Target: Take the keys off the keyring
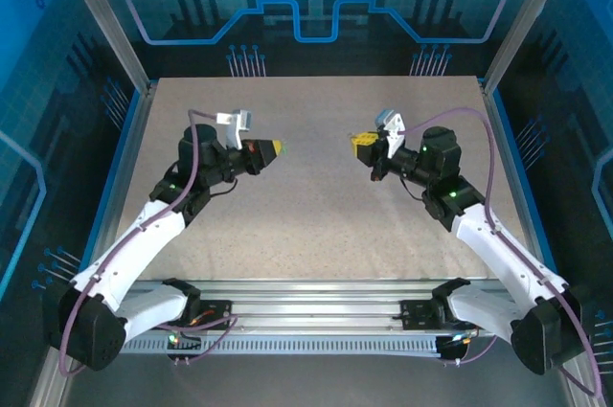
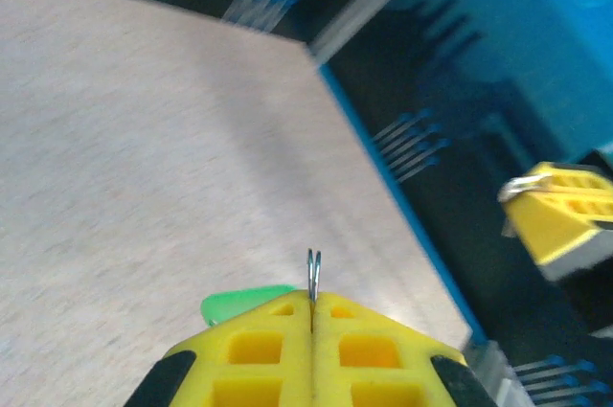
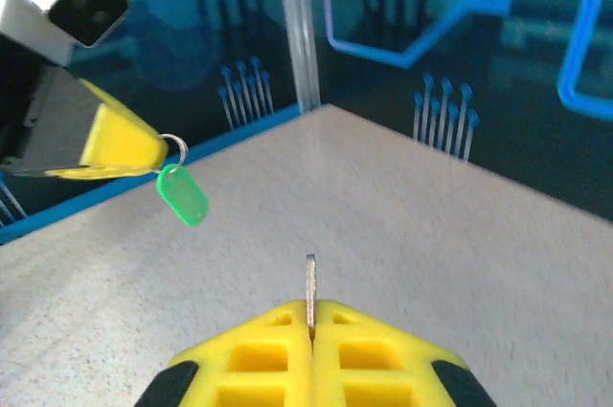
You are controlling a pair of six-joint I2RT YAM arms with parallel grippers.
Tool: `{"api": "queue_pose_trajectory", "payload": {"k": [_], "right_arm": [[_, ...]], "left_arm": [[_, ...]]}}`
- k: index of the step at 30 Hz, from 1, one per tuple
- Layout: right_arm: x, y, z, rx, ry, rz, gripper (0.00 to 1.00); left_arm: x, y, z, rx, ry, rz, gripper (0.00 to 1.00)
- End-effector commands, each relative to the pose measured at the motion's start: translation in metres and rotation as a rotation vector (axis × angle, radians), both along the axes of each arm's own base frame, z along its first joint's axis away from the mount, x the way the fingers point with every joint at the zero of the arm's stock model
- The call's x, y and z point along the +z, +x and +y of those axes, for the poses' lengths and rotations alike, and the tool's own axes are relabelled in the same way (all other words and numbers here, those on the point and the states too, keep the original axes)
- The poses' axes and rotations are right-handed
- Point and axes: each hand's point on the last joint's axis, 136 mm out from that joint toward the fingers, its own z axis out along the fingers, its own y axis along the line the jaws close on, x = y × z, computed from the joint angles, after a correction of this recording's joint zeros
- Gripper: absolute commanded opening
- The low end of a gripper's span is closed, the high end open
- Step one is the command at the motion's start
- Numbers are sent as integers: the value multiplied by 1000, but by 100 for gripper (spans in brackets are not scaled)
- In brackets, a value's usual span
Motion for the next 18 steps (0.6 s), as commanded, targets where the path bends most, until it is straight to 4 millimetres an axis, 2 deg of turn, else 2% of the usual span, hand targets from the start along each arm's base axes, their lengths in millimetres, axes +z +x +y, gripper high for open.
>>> {"api": "queue_pose_trajectory", "payload": {"k": [1,5,12,18], "right_arm": [[-18,19,-17,-126,35,52,0],[-49,29,-23,-163,62,114,0],[-93,44,-33,-246,54,207,0],[-118,50,-36,-276,57,267,0]], "left_arm": [[-53,14,25,140,124,92,3],[-94,24,33,203,175,193,1],[-147,35,46,286,251,320,4],[-176,43,53,321,299,374,6]]}}
